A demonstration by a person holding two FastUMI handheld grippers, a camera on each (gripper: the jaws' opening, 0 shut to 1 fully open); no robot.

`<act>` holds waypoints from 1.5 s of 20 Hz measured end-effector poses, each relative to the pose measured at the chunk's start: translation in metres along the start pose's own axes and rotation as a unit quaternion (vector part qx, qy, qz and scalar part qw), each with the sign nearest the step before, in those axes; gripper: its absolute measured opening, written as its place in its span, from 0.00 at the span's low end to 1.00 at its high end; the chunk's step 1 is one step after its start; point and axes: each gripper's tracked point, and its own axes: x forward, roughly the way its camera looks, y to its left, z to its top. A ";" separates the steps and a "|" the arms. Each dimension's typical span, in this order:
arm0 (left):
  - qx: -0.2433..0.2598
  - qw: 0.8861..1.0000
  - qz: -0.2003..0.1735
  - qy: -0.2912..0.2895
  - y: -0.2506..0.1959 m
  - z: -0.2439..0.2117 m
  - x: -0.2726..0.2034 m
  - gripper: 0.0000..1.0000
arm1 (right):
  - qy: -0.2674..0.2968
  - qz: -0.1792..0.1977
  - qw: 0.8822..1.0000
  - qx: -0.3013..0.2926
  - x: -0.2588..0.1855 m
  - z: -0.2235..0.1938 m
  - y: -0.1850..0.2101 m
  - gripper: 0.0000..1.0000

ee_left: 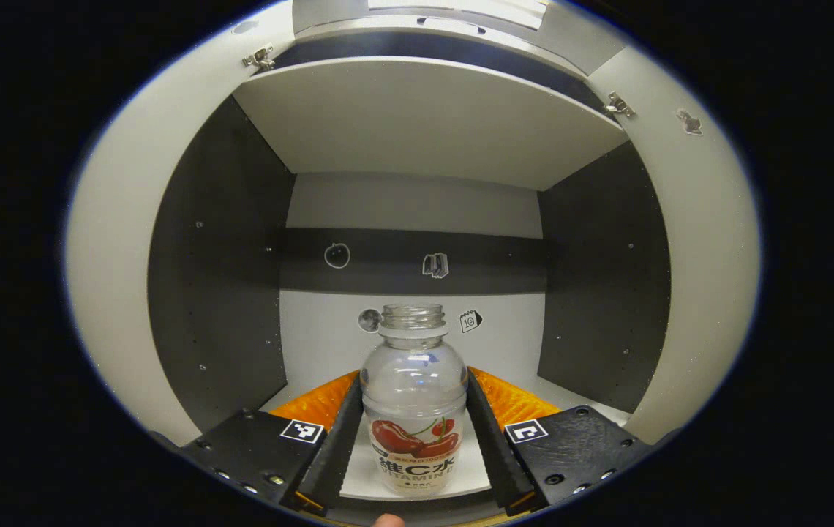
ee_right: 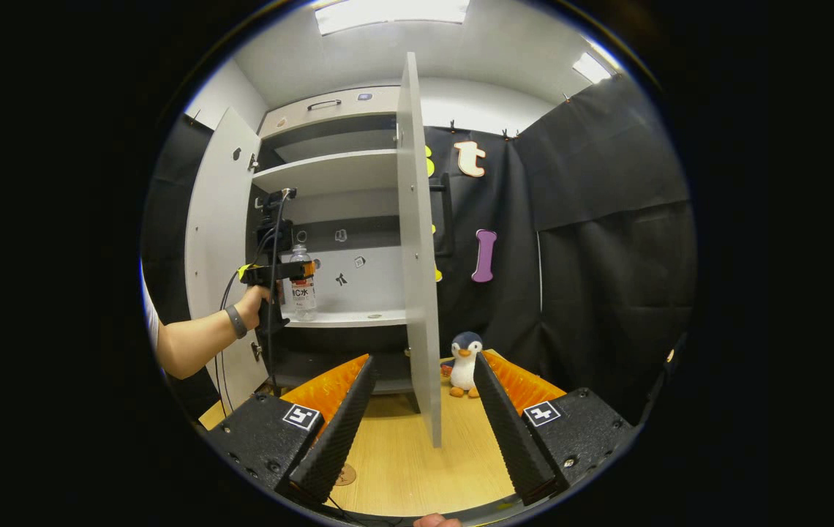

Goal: Grasp the bottle in the cabinet with the left hand and place it on the coaster, then close the right door with the right hand and the left door with the left hand.

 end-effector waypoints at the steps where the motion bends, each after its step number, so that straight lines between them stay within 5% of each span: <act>1: 0.006 1.000 0.003 -0.007 -0.002 0.003 -0.013 0.75 | -0.001 0.007 1.000 0.002 0.000 0.001 0.003 0.83; 10: -0.045 0.997 -0.051 0.024 -0.036 -0.031 -0.135 0.75 | -0.021 0.077 0.997 -0.009 -0.006 0.017 0.029 0.83; 17: -0.013 1.000 -0.006 0.020 -0.037 -0.102 -0.210 0.75 | -0.004 0.120 0.993 -0.008 -0.021 0.022 0.043 0.83; 30: -0.026 0.995 -0.054 0.084 -0.122 -0.253 -0.278 0.75 | 0.006 0.091 0.994 -0.055 -0.037 0.033 0.044 0.84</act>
